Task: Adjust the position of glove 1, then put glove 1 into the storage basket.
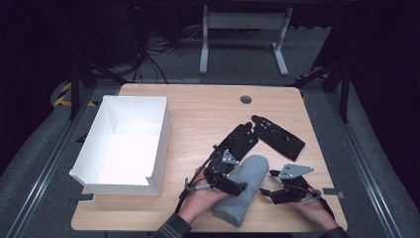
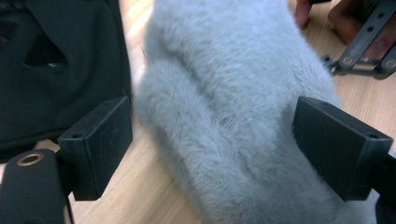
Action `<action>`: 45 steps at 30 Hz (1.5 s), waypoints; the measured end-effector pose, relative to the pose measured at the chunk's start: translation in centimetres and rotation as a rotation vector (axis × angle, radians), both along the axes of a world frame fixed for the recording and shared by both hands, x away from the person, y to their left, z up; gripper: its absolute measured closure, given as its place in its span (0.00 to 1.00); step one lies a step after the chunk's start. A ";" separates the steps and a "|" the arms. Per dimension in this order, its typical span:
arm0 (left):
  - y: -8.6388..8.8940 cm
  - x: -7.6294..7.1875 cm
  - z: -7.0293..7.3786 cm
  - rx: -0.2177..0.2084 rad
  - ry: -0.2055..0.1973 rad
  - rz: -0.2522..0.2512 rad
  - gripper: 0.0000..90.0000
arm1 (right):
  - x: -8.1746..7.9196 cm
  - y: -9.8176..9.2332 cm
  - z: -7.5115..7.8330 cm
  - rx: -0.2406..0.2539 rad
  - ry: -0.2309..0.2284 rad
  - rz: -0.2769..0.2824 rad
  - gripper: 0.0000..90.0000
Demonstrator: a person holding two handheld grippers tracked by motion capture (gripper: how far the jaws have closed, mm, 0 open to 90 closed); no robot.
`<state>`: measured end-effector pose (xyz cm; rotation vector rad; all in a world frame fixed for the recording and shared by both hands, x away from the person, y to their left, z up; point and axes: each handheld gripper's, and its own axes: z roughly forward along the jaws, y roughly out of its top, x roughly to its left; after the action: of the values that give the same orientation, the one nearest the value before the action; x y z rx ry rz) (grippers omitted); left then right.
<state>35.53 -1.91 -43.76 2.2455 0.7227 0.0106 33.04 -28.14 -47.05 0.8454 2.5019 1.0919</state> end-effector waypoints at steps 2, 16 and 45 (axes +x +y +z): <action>-0.3 -0.1 -0.5 0.004 0.008 -0.009 0.15 | 0.0 0.0 0.0 -0.002 0.000 0.000 0.24; -0.8 0.5 -2.1 0.003 0.120 -0.015 0.15 | -0.1 0.6 0.1 0.015 -0.010 0.044 0.42; 0.1 0.6 0.3 -0.038 0.168 -0.119 0.73 | 0.0 0.8 0.0 0.008 -0.002 0.034 0.30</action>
<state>36.11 -1.78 -43.42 2.2684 0.6699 -0.2506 33.03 -27.35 -47.04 0.8069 2.5206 1.1140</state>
